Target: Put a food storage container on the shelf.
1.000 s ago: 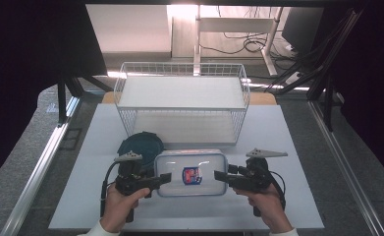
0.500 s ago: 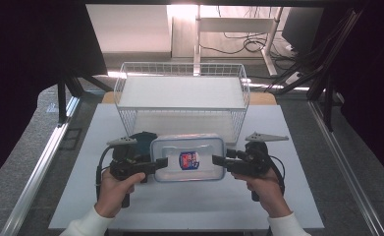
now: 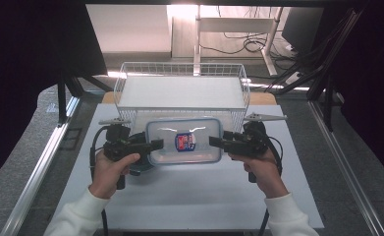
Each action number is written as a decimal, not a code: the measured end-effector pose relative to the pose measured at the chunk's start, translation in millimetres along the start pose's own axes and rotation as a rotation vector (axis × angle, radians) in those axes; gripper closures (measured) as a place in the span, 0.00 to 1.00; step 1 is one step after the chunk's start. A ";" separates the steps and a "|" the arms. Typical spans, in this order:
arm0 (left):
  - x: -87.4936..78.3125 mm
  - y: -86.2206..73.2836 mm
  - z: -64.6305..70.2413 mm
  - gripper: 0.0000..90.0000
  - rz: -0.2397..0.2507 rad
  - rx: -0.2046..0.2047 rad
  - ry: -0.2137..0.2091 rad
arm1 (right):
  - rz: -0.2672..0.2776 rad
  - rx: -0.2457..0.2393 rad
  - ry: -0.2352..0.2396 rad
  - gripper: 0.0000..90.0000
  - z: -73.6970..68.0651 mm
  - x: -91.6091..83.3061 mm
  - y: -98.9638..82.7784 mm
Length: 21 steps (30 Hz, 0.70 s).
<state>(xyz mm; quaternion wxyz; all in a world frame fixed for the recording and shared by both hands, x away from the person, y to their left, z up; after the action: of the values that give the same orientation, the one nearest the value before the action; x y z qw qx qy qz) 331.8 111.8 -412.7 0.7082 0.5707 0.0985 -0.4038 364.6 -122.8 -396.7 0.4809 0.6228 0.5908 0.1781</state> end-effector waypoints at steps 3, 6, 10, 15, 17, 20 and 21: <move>0.0 7.3 -1.4 0.43 0.006 -0.003 0.001 | 0.007 -0.006 0.000 0.48 1.3 1.3 7.7; -0.5 16.9 -0.8 0.43 0.014 -0.002 0.004 | 0.010 -0.011 0.002 0.48 3.1 1.0 15.4; -3.2 29.0 0.5 0.43 0.023 0.011 0.008 | 0.023 -0.011 0.004 0.48 3.9 -0.2 25.4; -5.0 38.5 0.7 0.43 0.026 0.018 0.006 | 0.027 -0.021 -0.001 0.48 2.9 -2.0 36.5; -7.2 47.4 1.3 0.43 0.030 0.025 0.010 | 0.027 -0.025 -0.002 0.48 2.5 -2.7 43.1; -8.6 54.7 1.7 0.43 0.035 0.031 0.014 | 0.034 -0.030 -0.001 0.48 3.0 -3.4 50.0; -9.9 62.6 2.0 0.43 0.039 0.040 0.018 | 0.036 -0.026 0.003 0.48 3.5 -3.9 57.3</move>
<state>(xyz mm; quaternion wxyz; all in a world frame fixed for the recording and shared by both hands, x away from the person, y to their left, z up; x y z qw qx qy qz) 367.5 115.9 -360.5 0.7036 0.5900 0.0857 -0.3867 398.9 -118.5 -350.6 0.4848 0.6270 0.5778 0.1951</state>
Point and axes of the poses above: each handheld gripper's, and its own axes: x roughly forward along the jaws, y roughly out of its top, z roughly to its right, the point moved 8 cm from there along x, roughly forward along the jaws, and after that the axes turned 15 degrees about y, right-handed, at the moved point
